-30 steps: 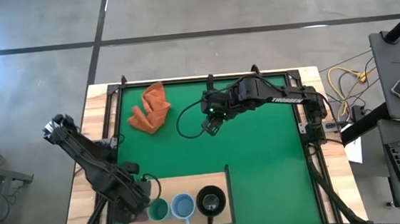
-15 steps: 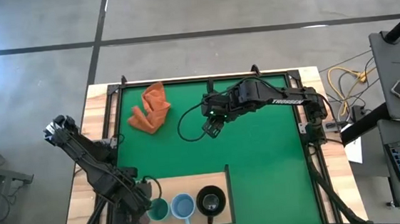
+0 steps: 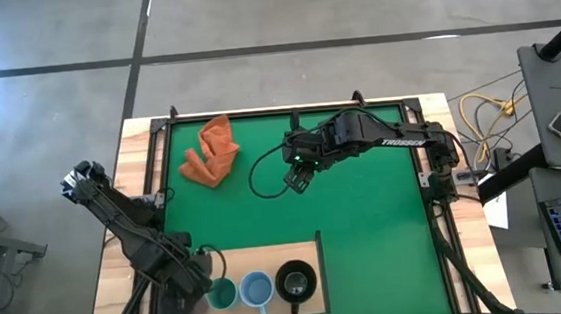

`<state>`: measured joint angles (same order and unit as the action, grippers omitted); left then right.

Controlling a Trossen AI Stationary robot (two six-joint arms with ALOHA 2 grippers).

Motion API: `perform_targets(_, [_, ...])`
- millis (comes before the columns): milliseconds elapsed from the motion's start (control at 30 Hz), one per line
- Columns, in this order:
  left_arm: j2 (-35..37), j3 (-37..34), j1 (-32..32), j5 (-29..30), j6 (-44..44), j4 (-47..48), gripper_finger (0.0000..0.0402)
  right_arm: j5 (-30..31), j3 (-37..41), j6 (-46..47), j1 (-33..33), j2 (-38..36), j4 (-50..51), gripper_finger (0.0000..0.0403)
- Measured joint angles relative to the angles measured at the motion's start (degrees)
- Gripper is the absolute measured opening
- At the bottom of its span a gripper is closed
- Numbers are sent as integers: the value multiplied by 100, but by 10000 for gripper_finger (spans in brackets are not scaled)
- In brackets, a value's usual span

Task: Stack small to large cups/mugs on shelf
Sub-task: Put the purple cup on the shelf

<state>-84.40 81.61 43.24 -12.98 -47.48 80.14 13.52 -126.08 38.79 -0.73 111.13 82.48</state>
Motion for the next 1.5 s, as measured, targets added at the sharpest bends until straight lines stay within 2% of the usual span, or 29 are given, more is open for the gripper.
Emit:
perform_targets(767, [9,52,0,132,-13,138,1,2,0,20,0,-4,-6,192])
perform_targets(1233, [9,86,0,101,-165,141,88,2,0,107,0,-7,-4,192])
perform_targets(1500, [10,514,0,103,-170,142,98,2,0,109,0,-7,-14,192])
